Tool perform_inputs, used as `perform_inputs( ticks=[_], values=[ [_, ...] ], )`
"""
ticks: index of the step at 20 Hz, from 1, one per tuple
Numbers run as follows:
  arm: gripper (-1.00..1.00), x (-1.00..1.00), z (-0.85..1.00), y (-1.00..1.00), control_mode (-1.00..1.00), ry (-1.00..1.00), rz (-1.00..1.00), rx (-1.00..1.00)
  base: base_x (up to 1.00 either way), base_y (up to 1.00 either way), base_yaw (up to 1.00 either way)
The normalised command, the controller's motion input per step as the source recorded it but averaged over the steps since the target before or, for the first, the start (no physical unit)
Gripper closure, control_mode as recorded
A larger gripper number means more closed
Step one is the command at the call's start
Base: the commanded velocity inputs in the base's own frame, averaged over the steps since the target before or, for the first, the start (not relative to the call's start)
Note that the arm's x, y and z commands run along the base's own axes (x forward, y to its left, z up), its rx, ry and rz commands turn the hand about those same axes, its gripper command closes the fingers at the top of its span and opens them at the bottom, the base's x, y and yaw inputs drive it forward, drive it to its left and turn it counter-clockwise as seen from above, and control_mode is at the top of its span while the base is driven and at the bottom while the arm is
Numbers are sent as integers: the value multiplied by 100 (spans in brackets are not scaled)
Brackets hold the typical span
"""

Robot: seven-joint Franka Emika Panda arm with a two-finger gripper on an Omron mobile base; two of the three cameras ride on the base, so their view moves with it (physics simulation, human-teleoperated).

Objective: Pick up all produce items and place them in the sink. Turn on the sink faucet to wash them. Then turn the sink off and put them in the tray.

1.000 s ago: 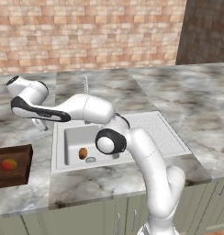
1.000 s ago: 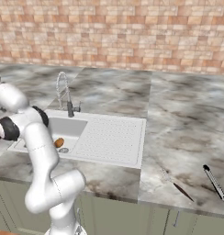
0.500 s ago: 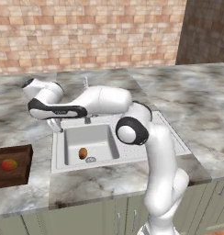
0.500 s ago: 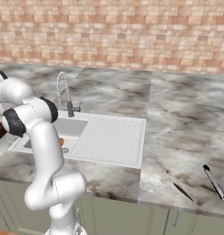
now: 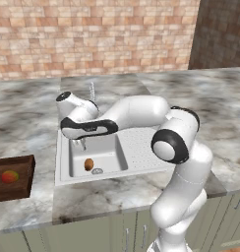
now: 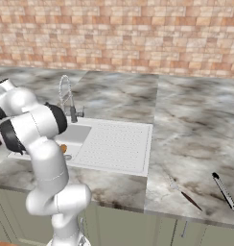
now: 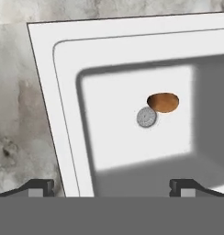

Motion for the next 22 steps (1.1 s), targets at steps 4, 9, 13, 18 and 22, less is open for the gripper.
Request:
perform_inputs(
  ticks=[4,9,13,18,22],
  values=[
    [-100,18,0,-30,-100,7,-34,5,0,0,0],
    [-100,3,-2,-2,-100,5,-37,8,0,0,0],
    [-100,0,-11,0,-100,1,-42,10,0,0,0],
    [-100,0,-19,0,-100,0,-43,10,0,0,0],
    [-100,0,-28,0,-100,0,-44,9,0,0,0]
  ],
)
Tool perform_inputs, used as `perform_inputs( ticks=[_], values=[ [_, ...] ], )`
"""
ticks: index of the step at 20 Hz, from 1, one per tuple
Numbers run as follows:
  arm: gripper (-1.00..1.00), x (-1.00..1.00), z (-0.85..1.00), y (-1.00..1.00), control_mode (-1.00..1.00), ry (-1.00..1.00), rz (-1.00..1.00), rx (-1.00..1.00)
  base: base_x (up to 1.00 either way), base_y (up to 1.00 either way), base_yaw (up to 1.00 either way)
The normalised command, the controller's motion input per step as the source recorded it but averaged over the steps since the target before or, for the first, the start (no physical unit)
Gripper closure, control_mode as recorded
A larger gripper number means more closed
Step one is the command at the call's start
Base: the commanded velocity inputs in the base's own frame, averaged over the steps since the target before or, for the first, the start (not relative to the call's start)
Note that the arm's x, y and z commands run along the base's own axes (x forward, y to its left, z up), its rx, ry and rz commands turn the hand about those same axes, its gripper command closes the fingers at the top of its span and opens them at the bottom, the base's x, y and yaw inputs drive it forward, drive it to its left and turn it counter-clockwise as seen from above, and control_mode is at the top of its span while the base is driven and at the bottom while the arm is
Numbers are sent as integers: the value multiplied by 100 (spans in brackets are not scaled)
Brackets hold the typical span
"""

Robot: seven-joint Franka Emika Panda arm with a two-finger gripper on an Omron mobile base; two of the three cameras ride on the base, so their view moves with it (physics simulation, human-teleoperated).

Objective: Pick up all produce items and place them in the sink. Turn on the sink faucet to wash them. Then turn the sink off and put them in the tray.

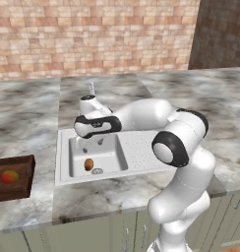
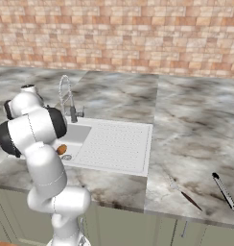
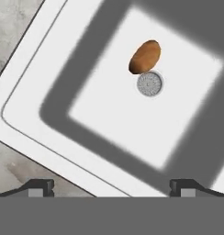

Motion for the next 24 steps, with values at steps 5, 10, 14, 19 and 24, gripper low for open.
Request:
perform_inputs(
  ticks=[5,10,14,19,24],
  values=[
    [-100,8,-34,0,-100,-1,-45,1,0,0,0],
    [-100,22,-28,-4,-100,0,-41,0,0,0,0],
    [-100,30,-22,-7,-100,0,-36,0,0,0,0],
    [-100,38,-22,-1,-100,0,-27,1,0,0,0],
    [-100,38,-30,0,-100,0,-18,0,0,0,0]
  ],
)
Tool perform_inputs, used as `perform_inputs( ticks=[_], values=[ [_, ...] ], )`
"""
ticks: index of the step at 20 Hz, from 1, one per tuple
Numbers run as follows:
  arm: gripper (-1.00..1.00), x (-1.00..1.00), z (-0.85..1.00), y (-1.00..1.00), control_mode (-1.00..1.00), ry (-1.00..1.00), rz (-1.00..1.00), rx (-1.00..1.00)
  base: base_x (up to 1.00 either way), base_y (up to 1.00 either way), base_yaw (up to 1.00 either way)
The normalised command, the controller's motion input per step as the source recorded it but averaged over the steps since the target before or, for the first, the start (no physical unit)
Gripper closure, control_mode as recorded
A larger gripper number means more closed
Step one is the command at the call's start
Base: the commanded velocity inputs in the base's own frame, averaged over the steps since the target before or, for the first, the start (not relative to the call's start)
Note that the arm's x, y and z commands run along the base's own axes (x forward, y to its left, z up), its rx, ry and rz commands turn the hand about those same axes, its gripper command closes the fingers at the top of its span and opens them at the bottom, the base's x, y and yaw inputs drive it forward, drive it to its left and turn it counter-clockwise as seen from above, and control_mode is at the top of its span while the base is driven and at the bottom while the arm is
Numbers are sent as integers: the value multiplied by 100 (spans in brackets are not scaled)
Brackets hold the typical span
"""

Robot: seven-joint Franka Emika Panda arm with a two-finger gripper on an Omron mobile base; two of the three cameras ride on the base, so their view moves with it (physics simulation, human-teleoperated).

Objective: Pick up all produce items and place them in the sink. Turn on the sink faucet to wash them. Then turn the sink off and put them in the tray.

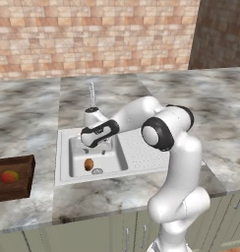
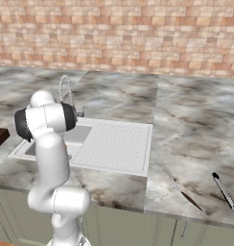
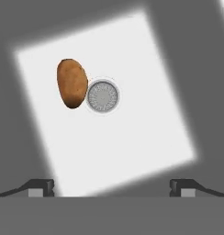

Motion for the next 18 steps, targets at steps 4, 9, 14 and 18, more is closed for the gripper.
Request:
perform_inputs(
  ticks=[4,9,14,18],
  values=[
    [-100,30,-26,0,-100,0,-2,0,0,0,0],
    [-100,41,-25,0,-100,0,-1,0,0,0,0],
    [-100,27,-31,1,-100,0,0,0,0,0,0],
    [-100,27,-42,12,-100,0,0,0,0,0,0]
  ],
)
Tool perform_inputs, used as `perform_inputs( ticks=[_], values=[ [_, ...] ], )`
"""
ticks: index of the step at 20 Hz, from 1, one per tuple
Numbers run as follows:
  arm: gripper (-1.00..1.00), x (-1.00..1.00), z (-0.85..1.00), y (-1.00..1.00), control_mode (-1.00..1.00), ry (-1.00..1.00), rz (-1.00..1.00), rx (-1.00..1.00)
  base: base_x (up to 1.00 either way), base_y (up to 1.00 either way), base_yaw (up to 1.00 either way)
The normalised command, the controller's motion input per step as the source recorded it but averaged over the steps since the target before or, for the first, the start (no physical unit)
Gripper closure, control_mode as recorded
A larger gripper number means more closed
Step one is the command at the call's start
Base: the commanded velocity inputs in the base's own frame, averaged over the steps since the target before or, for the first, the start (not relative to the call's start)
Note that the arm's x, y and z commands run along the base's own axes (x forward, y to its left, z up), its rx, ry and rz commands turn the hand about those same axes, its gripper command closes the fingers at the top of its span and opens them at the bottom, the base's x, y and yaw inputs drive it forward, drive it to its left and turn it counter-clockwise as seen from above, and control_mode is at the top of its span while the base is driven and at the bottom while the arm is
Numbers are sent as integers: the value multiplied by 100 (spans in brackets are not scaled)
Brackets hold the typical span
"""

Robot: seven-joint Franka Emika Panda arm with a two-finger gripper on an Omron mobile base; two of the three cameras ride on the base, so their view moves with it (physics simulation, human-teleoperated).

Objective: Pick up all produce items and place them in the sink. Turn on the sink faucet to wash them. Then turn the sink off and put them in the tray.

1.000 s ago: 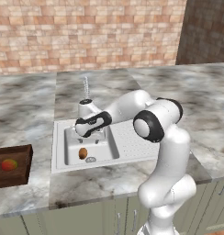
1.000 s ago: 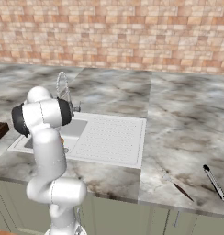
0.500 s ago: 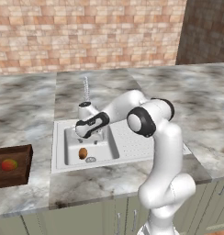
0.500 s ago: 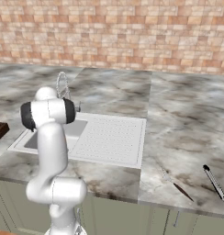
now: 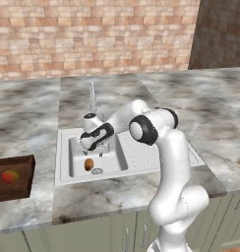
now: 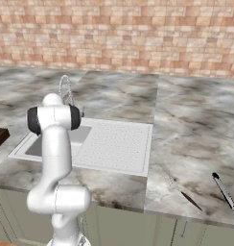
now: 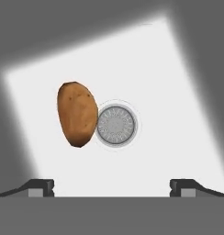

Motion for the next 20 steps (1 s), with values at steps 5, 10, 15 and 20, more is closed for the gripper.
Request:
perform_inputs(
  ticks=[5,10,15,20],
  values=[
    [-100,34,-41,17,-100,0,0,0,0,0,0],
    [-100,36,-36,18,-100,0,0,0,0,0,0],
    [-100,32,-24,15,-100,-7,0,0,0,0,0],
    [-100,16,-22,6,-100,-6,0,0,0,0,0]
  ],
)
